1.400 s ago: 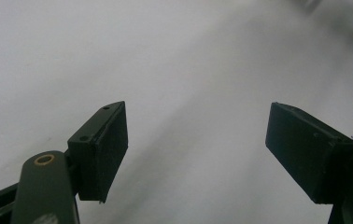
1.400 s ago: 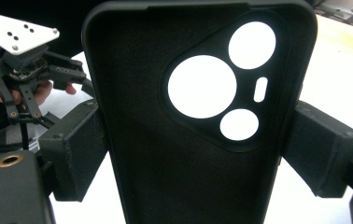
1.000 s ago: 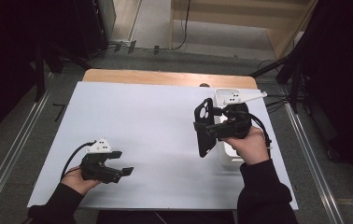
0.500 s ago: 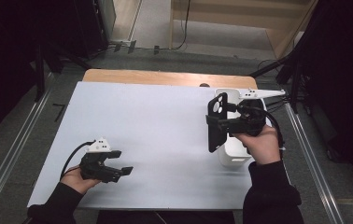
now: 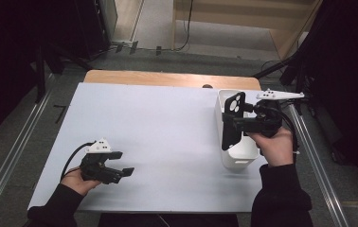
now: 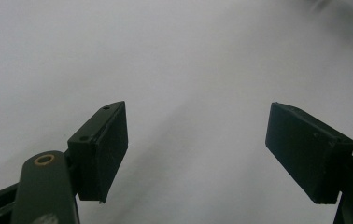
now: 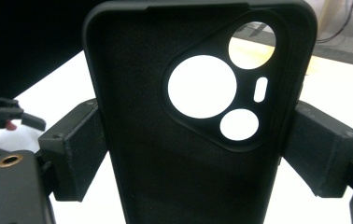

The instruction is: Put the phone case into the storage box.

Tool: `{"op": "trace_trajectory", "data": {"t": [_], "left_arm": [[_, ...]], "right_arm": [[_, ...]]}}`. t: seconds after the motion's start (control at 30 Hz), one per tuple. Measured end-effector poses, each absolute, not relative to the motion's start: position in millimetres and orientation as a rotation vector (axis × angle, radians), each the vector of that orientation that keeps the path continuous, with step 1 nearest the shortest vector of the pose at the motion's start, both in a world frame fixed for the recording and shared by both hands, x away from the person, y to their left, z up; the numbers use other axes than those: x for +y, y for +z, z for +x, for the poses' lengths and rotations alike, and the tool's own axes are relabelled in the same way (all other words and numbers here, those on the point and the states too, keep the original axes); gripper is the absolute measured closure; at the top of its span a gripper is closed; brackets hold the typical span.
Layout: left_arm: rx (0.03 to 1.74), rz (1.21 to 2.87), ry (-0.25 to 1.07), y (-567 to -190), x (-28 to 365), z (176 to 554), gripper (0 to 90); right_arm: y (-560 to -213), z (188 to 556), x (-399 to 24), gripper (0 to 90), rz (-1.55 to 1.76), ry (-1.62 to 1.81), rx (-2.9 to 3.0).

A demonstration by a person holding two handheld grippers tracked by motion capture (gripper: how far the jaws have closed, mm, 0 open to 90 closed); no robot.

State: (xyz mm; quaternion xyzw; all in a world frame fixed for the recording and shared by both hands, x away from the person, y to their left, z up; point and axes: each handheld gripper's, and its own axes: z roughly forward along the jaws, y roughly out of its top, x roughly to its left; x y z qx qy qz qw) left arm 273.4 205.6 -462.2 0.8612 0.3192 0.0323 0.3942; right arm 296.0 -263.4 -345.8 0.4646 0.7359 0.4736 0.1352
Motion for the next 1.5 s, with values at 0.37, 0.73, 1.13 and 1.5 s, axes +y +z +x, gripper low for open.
{"op": "trace_trajectory", "data": {"t": [0.37,0.73,1.13,1.5], "left_arm": [[0.817,2.179,0.080,-462,206,273,21.0],[0.828,2.164,0.067,-463,208,275,21.0],[0.860,2.145,0.059,-463,213,276,21.0],[0.863,2.141,0.051,-463,213,276,21.0]], "right_arm": [[-349,298,-271,12.1,1.397,1.354,2.033],[-353,298,-279,12.1,1.476,1.335,1.889],[-353,312,-285,12.1,1.517,1.327,1.805],[-353,330,-279,12.1,1.503,1.301,1.805]]}}
